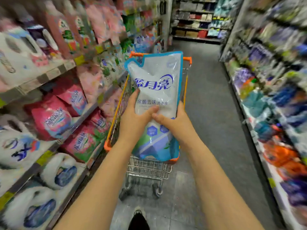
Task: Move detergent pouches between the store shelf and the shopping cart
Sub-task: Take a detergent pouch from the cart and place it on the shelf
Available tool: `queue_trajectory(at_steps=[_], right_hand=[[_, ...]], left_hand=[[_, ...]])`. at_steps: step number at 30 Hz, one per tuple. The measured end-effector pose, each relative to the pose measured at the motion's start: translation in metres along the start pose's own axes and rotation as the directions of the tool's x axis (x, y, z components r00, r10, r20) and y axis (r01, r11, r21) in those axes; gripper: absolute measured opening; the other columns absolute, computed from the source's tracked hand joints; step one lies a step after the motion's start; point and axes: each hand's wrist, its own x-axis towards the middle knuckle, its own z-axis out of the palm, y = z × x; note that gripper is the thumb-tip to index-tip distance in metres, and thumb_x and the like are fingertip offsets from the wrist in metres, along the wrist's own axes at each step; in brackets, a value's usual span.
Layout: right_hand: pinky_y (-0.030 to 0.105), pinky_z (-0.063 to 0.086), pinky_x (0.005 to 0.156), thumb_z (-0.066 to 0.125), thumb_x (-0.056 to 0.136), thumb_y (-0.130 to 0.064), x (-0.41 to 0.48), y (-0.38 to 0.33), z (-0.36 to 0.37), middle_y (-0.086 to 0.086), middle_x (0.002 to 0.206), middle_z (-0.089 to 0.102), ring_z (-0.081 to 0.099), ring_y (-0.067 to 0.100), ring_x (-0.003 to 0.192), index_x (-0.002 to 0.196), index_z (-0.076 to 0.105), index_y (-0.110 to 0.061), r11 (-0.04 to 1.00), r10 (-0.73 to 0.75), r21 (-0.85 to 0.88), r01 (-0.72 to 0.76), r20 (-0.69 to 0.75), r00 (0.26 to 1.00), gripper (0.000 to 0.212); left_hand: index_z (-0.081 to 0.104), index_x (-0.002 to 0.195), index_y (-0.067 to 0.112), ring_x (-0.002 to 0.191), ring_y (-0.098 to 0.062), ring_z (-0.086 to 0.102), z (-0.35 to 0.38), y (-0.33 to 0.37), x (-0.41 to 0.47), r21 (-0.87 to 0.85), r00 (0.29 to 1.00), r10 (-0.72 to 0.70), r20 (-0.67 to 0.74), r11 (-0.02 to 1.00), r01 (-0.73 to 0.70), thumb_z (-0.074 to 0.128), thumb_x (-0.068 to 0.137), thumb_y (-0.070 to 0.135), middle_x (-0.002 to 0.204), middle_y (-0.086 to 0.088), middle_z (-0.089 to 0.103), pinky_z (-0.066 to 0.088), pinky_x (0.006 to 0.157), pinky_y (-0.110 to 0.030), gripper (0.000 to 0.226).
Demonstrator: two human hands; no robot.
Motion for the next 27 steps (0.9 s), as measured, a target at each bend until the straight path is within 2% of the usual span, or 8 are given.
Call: queue_trajectory(at_steps=[3, 6, 9, 12, 18, 22, 25, 27], right_hand=[[0.036, 0.054, 0.089, 0.080, 0.071, -0.015, 0.050, 0.032, -0.009, 0.000, 0.114, 0.067, 0.067, 0.016, 0.102, 0.129, 0.044, -0.020, 0.997, 0.082, 0.000, -0.083, -0.057, 0.995, 0.068], [0.038, 0.055, 0.088, 0.074, 0.079, -0.019, 0.103, 0.063, -0.005, -0.001, 0.110, 0.068, 0.068, 0.017, 0.097, 0.121, 0.047, -0.023, 0.980, 0.195, 0.064, -0.188, -0.105, 0.975, 0.050], [0.036, 0.055, 0.086, 0.066, 0.086, -0.023, 0.151, 0.099, -0.001, 0.000, 0.108, 0.066, 0.066, 0.018, 0.094, 0.114, 0.046, -0.024, 0.947, 0.316, 0.103, -0.303, -0.141, 0.938, 0.034], [0.039, 0.053, 0.089, 0.062, 0.088, -0.029, 0.191, 0.147, -0.001, 0.004, 0.112, 0.064, 0.065, 0.020, 0.096, 0.120, 0.046, -0.022, 0.907, 0.422, 0.103, -0.409, -0.197, 0.885, 0.036], [0.023, 0.056, 0.072, 0.056, 0.093, -0.020, 0.236, 0.256, -0.006, 0.009, 0.115, 0.065, 0.066, 0.021, 0.089, 0.129, 0.049, -0.010, 0.805, 0.590, 0.213, -0.554, -0.182, 0.787, 0.037], [0.021, 0.056, 0.066, 0.050, 0.096, -0.013, 0.236, 0.329, -0.004, 0.012, 0.111, 0.065, 0.065, 0.013, 0.075, 0.131, 0.050, -0.004, 0.688, 0.717, 0.303, -0.659, -0.144, 0.682, 0.036], [0.017, 0.054, 0.059, 0.049, 0.096, -0.009, 0.228, 0.376, -0.004, -0.001, 0.082, 0.071, 0.066, 0.007, 0.064, 0.128, 0.050, 0.001, 0.623, 0.776, 0.306, -0.720, -0.131, 0.616, 0.034], [0.014, 0.052, 0.057, 0.050, 0.095, -0.005, 0.222, 0.403, -0.005, 0.003, 0.086, 0.068, 0.063, -0.001, 0.057, 0.127, 0.051, 0.003, 0.615, 0.788, 0.254, -0.746, -0.163, 0.594, 0.033]], left_hand=[[0.044, 0.135, 0.031, 0.103, 0.006, 0.058, 0.023, -0.045, 0.043, 0.020, 0.996, -0.067, 0.059, 0.998, 0.065, 0.068, 0.066, 0.046, 0.119, 0.019, 0.060, 0.043, 0.090, -0.014, 0.075], [0.045, 0.134, 0.032, 0.104, -0.007, 0.061, 0.036, -0.088, 0.087, 0.046, 0.979, -0.170, 0.109, 0.985, 0.166, 0.069, 0.065, 0.048, 0.117, 0.010, 0.064, 0.047, 0.090, -0.027, 0.075], [0.045, 0.134, 0.031, 0.104, -0.007, 0.058, 0.046, -0.133, 0.126, 0.100, 0.950, -0.281, 0.135, 0.958, 0.269, 0.073, 0.076, 0.036, 0.114, 0.014, 0.061, 0.042, 0.085, -0.023, 0.064], [0.044, 0.134, 0.030, 0.100, -0.004, 0.057, 0.061, -0.183, 0.149, 0.120, 0.914, -0.371, 0.166, 0.927, 0.354, 0.072, 0.079, 0.034, 0.110, 0.016, 0.059, 0.039, 0.082, -0.018, 0.062], [0.040, 0.137, 0.035, 0.115, -0.015, 0.056, 0.087, -0.299, 0.157, 0.244, 0.791, -0.576, 0.206, 0.813, 0.528, 0.064, 0.075, 0.053, 0.129, 0.004, 0.058, 0.042, 0.100, -0.031, 0.068], [0.033, 0.143, 0.022, 0.112, -0.010, 0.051, 0.099, -0.362, 0.139, 0.313, 0.697, -0.687, 0.204, 0.721, 0.618, 0.058, 0.091, 0.030, 0.130, 0.002, 0.053, 0.039, 0.091, -0.019, 0.059], [0.036, 0.141, 0.024, 0.109, -0.012, 0.052, 0.105, -0.402, 0.125, 0.369, 0.631, -0.736, 0.245, 0.673, 0.641, 0.057, 0.091, 0.031, 0.128, 0.002, 0.054, 0.034, 0.081, -0.015, 0.055], [0.036, 0.141, 0.026, 0.114, -0.016, 0.053, 0.108, -0.423, 0.116, 0.395, 0.595, -0.761, 0.258, 0.645, 0.654, 0.059, 0.091, 0.030, 0.129, 0.002, 0.054, 0.033, 0.080, -0.013, 0.055]])
